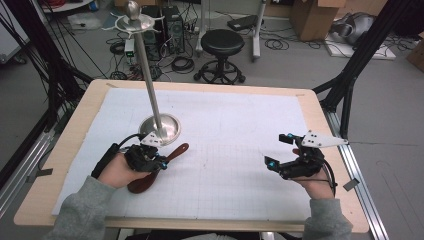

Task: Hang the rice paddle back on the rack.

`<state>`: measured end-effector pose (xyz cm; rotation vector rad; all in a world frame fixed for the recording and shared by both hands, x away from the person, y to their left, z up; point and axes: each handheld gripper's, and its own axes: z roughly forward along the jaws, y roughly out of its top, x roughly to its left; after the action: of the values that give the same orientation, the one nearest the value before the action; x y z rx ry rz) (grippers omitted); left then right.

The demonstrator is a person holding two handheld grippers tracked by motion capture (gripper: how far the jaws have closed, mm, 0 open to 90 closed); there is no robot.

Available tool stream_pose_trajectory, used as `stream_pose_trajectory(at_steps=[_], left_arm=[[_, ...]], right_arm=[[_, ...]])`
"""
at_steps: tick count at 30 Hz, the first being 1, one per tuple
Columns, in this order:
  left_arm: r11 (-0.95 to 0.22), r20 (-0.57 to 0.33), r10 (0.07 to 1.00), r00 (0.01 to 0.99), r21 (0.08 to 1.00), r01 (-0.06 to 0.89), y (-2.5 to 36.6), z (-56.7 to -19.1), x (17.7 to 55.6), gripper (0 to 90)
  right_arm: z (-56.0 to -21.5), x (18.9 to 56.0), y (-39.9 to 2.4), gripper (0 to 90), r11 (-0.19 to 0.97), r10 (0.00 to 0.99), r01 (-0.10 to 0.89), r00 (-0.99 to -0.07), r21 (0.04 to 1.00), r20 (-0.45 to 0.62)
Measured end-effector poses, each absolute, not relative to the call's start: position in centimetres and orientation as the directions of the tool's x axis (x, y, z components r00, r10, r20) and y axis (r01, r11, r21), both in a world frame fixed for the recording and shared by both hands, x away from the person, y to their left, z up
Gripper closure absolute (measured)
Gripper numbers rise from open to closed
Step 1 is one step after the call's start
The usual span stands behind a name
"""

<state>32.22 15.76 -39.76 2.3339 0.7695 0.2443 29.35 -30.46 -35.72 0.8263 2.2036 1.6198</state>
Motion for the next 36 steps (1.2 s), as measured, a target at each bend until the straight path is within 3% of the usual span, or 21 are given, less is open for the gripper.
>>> stream_pose_trajectory(at_steps=[36], left_arm=[[-0.461,-0.033,0.647,0.762,0.778,0.426,22.0,-35.5,30.7,77.5]], right_arm=[[-35.7,30.7,-29.5,0.1,0.198,0.573,0.266,-0.812,0.943,0.109]])
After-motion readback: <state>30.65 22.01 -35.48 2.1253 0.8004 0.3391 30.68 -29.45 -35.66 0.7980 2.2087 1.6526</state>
